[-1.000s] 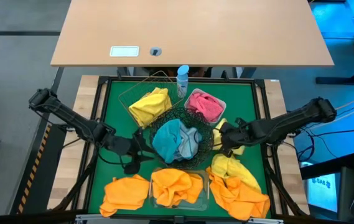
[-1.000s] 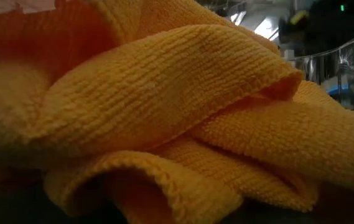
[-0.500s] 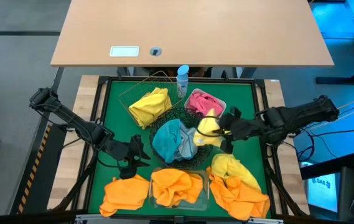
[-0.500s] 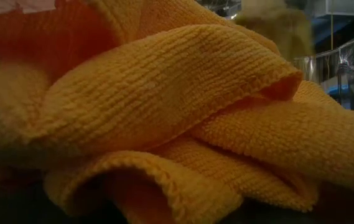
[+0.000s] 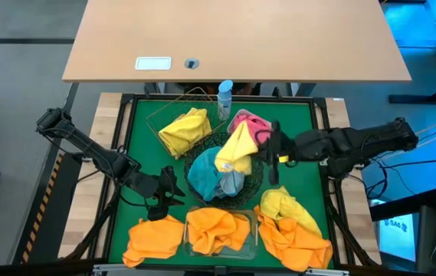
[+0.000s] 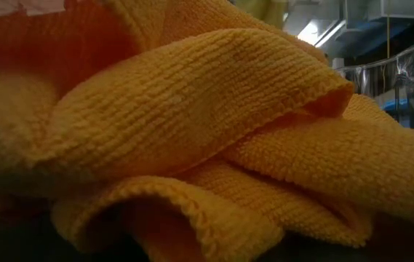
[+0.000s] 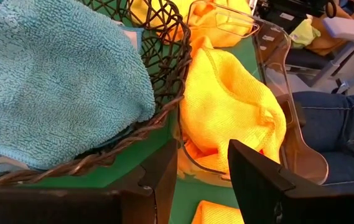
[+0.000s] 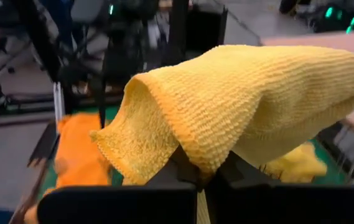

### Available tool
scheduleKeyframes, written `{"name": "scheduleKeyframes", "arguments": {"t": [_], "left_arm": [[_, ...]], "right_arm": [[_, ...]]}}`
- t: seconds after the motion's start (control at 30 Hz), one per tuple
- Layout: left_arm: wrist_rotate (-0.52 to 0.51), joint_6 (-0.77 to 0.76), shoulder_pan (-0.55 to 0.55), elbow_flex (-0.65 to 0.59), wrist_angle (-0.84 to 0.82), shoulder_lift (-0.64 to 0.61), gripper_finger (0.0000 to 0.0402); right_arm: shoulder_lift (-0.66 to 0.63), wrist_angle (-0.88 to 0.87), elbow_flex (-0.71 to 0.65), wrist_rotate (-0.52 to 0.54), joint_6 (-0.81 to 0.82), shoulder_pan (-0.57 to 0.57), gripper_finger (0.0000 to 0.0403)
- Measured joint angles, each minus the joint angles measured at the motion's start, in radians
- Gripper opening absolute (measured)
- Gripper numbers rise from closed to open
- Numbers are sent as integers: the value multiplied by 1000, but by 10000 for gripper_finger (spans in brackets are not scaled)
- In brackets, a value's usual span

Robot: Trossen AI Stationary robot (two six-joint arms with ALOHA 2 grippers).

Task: Sort microfiber towel by color & place in baskets
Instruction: Put the yellow microfiber towel into the brown wire basket

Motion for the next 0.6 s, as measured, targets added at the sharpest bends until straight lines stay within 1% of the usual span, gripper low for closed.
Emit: {"name": "scheduleKeyframes", "arguments": {"t": [0.2,0.37,0.47,0.6], "left_arm": [[0,0,0,0,2,0,136],[0,0,0,0,4,0,136],[-4,0,0,0,5,0,136],[-9,2,0,0,5,0,136]], "right_arm": [[25,125,0,-128,-60,-115,5],[67,231,0,-212,-62,-204,5],[101,282,0,-245,-63,-253,5],[156,361,0,-258,-64,-317,5]]}}
